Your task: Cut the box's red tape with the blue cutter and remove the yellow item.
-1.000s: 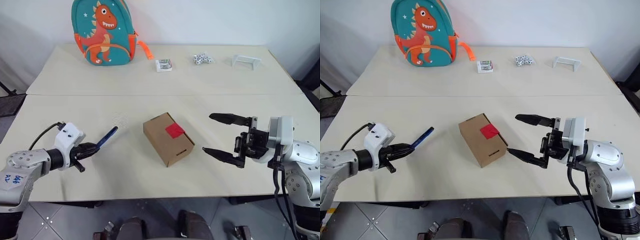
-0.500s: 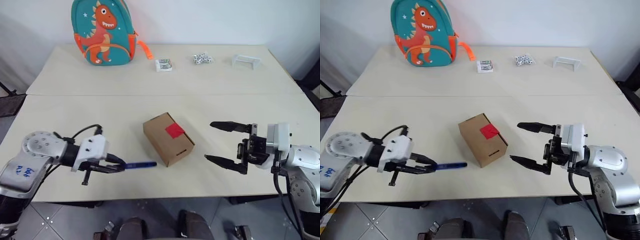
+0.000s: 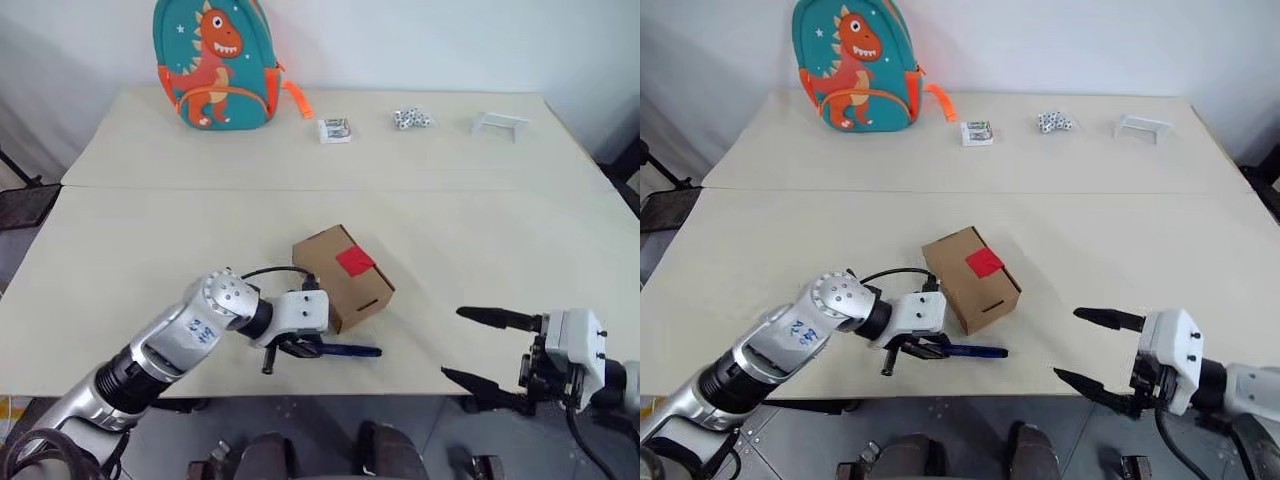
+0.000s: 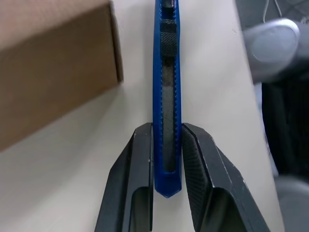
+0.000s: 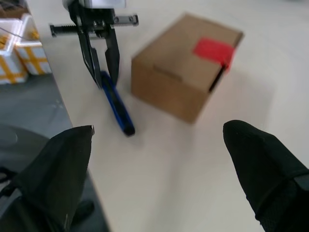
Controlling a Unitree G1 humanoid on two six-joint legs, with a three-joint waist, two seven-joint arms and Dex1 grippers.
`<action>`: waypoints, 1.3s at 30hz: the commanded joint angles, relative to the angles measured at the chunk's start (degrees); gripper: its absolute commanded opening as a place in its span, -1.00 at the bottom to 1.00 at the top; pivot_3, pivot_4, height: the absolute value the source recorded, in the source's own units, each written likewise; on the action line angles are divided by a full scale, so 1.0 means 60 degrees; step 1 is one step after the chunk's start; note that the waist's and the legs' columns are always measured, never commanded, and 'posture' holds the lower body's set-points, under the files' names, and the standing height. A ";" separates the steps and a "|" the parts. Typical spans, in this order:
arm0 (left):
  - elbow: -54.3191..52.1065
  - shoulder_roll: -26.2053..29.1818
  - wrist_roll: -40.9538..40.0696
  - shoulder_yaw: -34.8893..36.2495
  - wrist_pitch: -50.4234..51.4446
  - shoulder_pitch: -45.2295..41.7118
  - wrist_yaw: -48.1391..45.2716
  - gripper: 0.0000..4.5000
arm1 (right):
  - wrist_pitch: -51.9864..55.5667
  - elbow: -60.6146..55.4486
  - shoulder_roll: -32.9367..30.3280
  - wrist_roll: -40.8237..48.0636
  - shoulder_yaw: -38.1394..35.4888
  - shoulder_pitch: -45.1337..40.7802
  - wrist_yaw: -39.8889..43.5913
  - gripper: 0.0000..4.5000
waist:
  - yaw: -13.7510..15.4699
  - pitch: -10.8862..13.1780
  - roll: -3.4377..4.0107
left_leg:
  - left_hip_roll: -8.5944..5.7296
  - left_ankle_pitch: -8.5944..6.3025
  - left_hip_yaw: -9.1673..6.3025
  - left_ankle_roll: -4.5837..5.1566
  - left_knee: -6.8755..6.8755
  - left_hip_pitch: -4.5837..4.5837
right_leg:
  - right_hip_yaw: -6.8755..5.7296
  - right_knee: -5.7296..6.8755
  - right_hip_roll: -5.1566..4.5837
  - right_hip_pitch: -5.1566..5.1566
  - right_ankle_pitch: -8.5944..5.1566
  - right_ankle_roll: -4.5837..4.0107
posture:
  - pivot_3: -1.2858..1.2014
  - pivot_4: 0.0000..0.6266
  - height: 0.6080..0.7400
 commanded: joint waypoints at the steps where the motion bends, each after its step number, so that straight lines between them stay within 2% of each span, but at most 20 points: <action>1: -0.0789 -0.0275 -0.0138 -0.0174 0.0986 -0.0022 0.0510 -0.61 | 0.0068 -0.0556 -0.0023 0.0082 -0.0499 0.0314 -0.0137 1.00 | 0.0005 0.0000 0.0000 | 0.0000 0.0002 -0.0001 0.0003 0.0001 0.0000 | 0.0003 0.0001 0.0000 0.0000 0.0000 0.0000 | 0.03 -0.52 1.00; 5: -0.0928 -0.0085 0.0071 -0.0610 0.1307 -0.0156 0.0823 -0.61 | 0.0095 -0.0667 -0.0147 0.0027 -0.0582 0.0541 -0.0025 1.00 | 0.0014 0.0000 0.0000 | 0.0000 0.0002 -0.0022 0.0004 0.0004 0.0005 | 0.0005 0.0005 0.0000 0.0003 0.0000 -0.0001 | 0.03 -0.52 1.00; 9: -0.0723 0.0076 0.0118 -0.0977 0.1675 -0.0630 0.0933 -0.61 | 0.0357 -0.0565 -0.0484 -0.0013 -0.0141 0.0071 -0.0128 1.00 | 0.0007 -0.0001 0.0000 | -0.0001 0.0000 -0.0066 0.0008 0.0014 0.0008 | 0.0016 0.0005 0.0000 0.0006 0.0000 -0.0001 | 0.03 -0.52 1.00; 10: -0.0683 0.0135 0.0197 -0.1096 0.1650 -0.0717 0.0974 -0.62 | 0.0499 -0.0536 -0.0551 0.0016 0.0006 -0.0080 -0.0197 0.92 | 0.0003 0.0000 -0.0001 | -0.0001 0.0000 -0.0066 0.0009 0.0016 0.0008 | 0.0019 0.0007 0.0000 0.0006 0.0000 -0.0001 | 0.03 -0.52 1.00; 13: -0.0684 0.0124 0.0246 -0.1336 0.1798 -0.0816 0.1214 -0.62 | 0.0651 -0.0495 -0.0738 -0.0171 0.0568 -0.0410 -0.0213 0.57 | 0.0014 -0.0002 0.0000 | -0.0001 0.0000 -0.0072 0.0010 0.0017 0.0012 | 0.0019 0.0015 0.0000 0.0006 -0.0001 -0.0002 | 0.03 -0.52 1.00; 20: -0.0881 0.0061 -0.0071 -0.1488 0.2149 -0.0824 0.1357 -0.62 | 0.1463 -0.0851 -0.1140 -0.0362 0.2363 -0.1875 -0.0641 -0.55 | 0.0013 -0.0002 -0.0001 | -0.0002 0.0000 -0.0078 0.0012 0.0044 0.0008 | 0.0018 0.0021 -0.0001 0.0013 -0.0001 -0.0003 | 0.03 -0.52 1.00; 23: -0.0836 0.0105 -0.0129 -0.1529 0.2164 -0.0876 0.1341 -0.62 | 0.2170 -0.0779 -0.1111 -0.0732 0.3564 -0.2928 -0.1182 -0.99 | 0.0000 -0.0003 -0.0002 | -0.0001 0.0000 -0.0086 0.0012 0.0056 0.0005 | 0.0014 0.0025 -0.0002 0.0015 -0.0001 -0.0003 | 0.03 -0.52 1.00; 32: -0.0778 0.0163 -0.0307 -0.1563 0.2182 -0.0931 0.1331 -0.62 | 0.3753 0.0207 -0.1011 -0.1452 0.5881 -0.4943 -0.1646 -0.99 | 0.0003 -0.0004 -0.0003 | 0.0001 -0.0001 -0.0092 0.0015 0.0074 -0.0005 | 0.0005 0.0037 -0.0003 0.0012 -0.0002 -0.0007 | 0.03 -0.52 1.00; 39: -0.0697 0.0141 -0.0316 -0.1700 0.2097 -0.1047 0.1310 -0.62 | 0.3923 0.0961 -0.0783 -0.1934 0.6808 -0.5870 -0.1458 -0.99 | 0.0000 -0.0005 -0.0003 | 0.0001 -0.0002 -0.0092 0.0016 0.0086 -0.0011 | 0.0005 0.0042 -0.0003 0.0011 -0.0002 -0.0007 | 0.03 -0.52 1.00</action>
